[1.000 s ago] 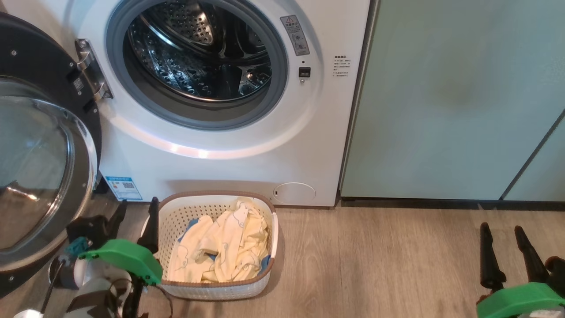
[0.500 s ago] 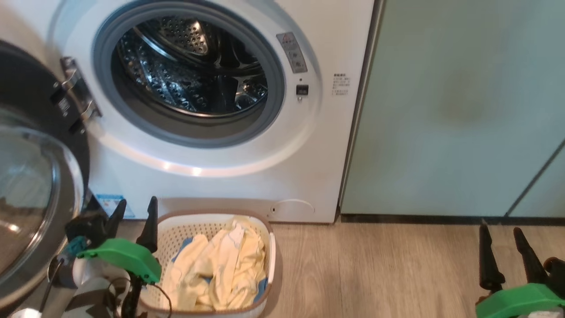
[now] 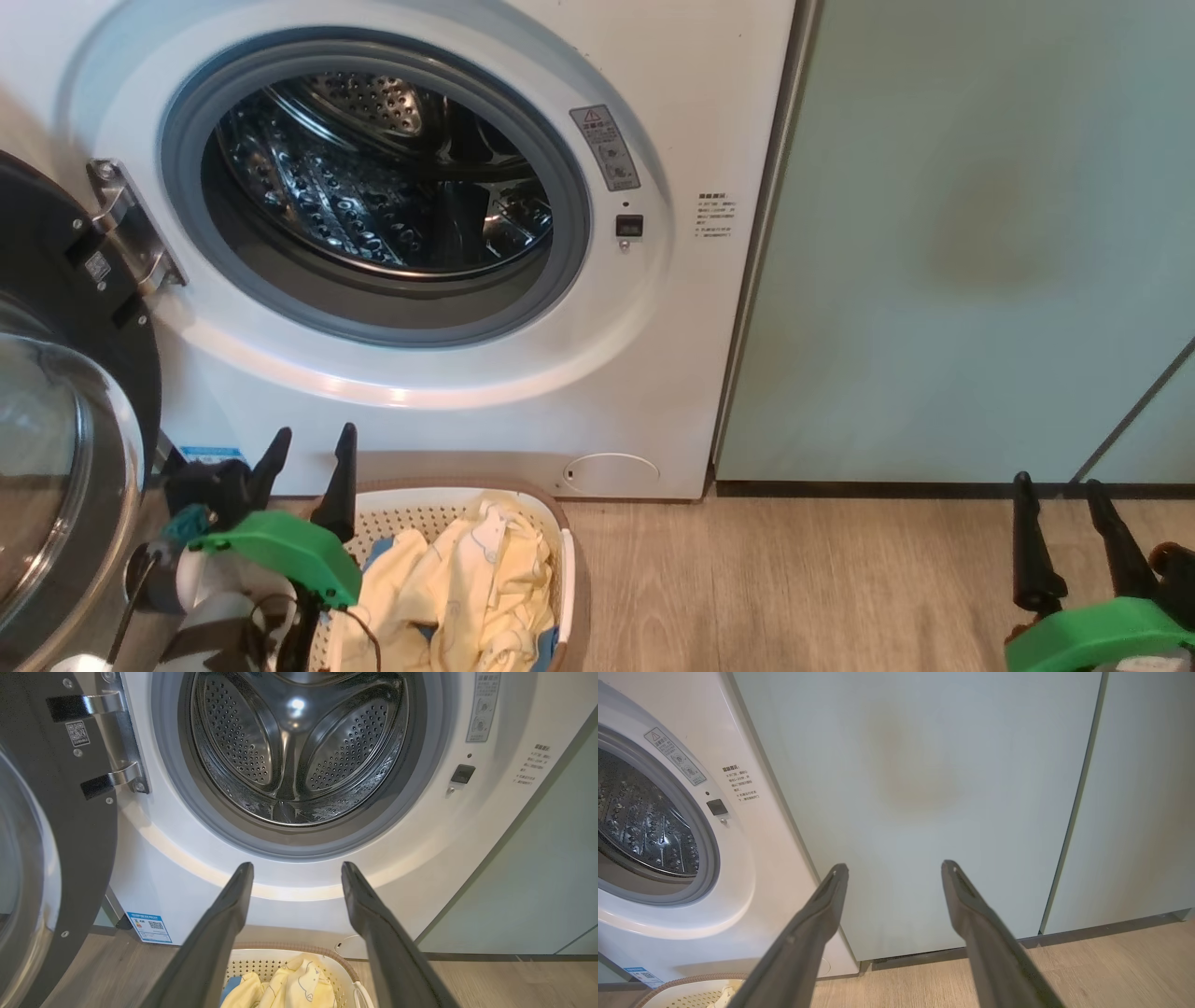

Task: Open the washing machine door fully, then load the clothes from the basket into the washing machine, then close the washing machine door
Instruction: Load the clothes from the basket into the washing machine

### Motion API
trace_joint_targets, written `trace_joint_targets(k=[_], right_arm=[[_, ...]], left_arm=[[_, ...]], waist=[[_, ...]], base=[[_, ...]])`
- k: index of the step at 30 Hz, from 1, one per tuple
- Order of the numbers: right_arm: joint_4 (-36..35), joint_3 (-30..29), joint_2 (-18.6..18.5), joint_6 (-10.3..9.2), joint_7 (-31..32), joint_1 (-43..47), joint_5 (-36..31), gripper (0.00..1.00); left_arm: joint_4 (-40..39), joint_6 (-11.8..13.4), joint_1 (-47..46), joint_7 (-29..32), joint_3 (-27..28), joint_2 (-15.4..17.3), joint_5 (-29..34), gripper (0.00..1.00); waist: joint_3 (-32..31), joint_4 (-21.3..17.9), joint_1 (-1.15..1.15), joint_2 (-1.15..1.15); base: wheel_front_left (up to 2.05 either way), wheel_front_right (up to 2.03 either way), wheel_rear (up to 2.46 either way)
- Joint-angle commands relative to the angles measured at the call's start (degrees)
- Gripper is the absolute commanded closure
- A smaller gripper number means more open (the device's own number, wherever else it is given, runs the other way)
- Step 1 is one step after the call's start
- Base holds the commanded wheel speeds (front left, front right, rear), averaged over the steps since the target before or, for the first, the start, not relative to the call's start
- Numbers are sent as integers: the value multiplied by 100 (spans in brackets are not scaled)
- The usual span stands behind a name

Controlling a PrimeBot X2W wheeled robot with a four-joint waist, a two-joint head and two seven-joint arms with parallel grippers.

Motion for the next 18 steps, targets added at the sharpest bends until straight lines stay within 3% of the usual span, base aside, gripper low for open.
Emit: trace_joint_targets(k=[1,18], right_arm=[[-164,111,-63,10,-56,-157,28,0],[-207,152,-76,10,-56,-173,65,0]], left_arm=[[-140,-5,-218,-35,160,130,31,0],[8,-5,-176,-35,79,80,44,0]], waist=[[5,2,0,0],[78,-75,0,0]], base=[[0,0,0],[0,0,0]])
